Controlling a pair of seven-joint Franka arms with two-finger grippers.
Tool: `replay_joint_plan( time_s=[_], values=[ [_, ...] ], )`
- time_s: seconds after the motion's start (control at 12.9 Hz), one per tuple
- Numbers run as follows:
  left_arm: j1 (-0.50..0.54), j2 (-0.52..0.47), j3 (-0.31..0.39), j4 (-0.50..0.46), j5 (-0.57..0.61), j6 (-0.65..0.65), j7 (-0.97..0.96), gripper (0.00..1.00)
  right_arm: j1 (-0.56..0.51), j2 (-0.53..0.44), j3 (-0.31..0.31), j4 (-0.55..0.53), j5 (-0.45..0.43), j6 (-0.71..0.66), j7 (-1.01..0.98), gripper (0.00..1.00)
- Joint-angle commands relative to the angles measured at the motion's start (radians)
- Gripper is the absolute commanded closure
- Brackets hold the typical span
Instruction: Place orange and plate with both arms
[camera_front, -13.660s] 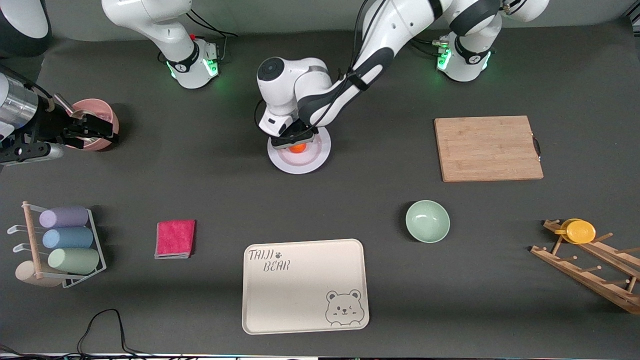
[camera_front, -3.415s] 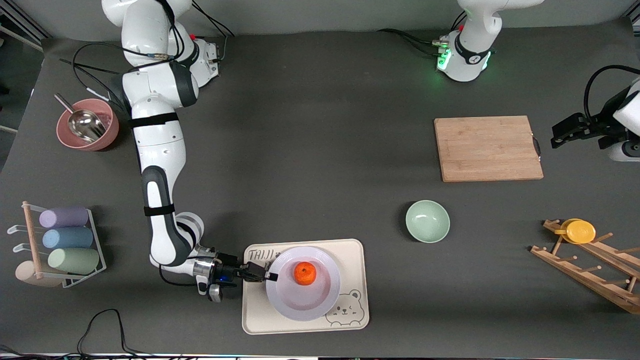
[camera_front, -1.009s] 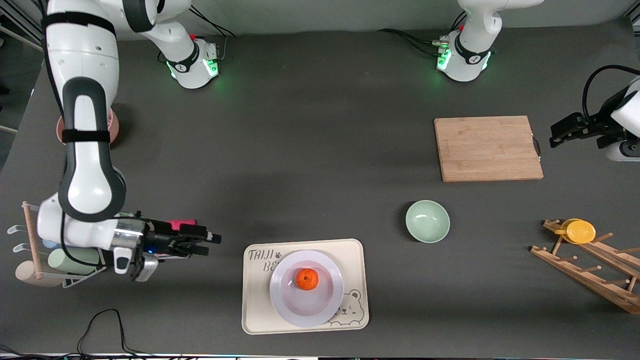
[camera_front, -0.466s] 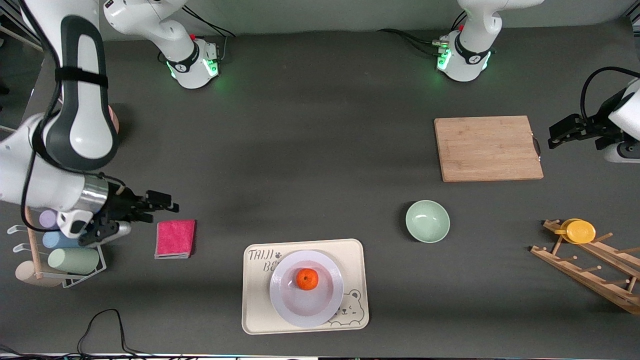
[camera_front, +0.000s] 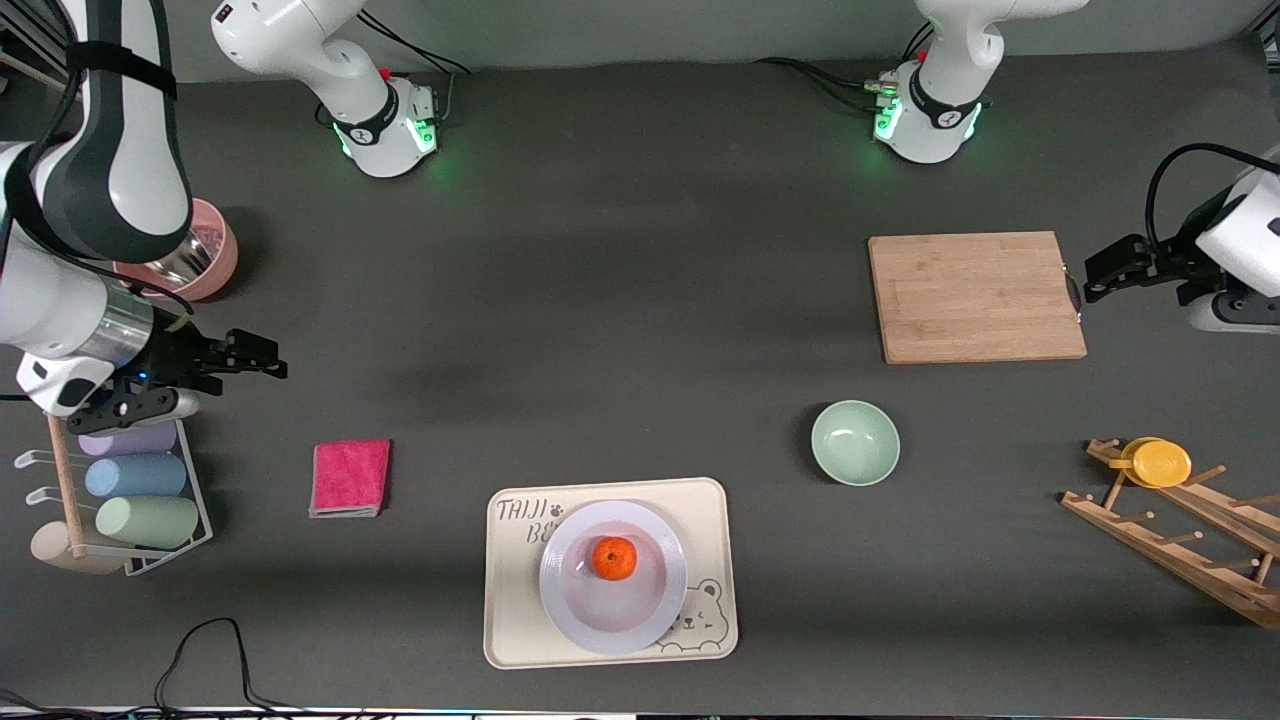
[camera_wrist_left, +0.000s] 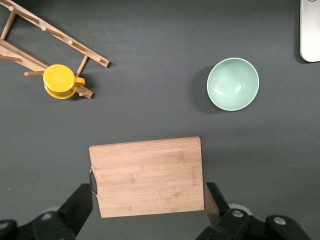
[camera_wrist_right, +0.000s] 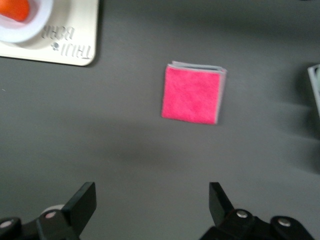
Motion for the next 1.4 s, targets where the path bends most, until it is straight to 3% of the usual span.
replay_joint_plan(
  time_s=[0.0,0.23,1.01,1.09,1.32],
  values=[
    [-0.011,-0.014,0.007,-0.013,0.012,0.008,0.025,0.0,0.026,-0.067,-0.019,-0.002,-0.102,-0.017,0.046,0.0],
    [-0.011,-0.014,0.007,-0.011,0.012,0.005,0.023,0.0,0.017,-0.006,-0.022,0.063,-0.138,-0.052,0.119,0.0],
    [-0.011,-0.015,0.007,-0.008,0.012,-0.001,0.023,0.0,-0.005,-0.017,-0.021,0.11,-0.13,-0.112,0.13,0.0],
    [-0.011,-0.015,0.007,-0.008,0.012,-0.001,0.022,0.0,-0.05,-0.015,-0.003,0.118,-0.127,-0.111,0.135,0.0],
    [-0.011,-0.015,0.009,-0.008,0.012,-0.002,0.022,0.0,-0.257,-0.044,0.233,0.117,-0.125,-0.126,0.135,0.0]
  ],
)
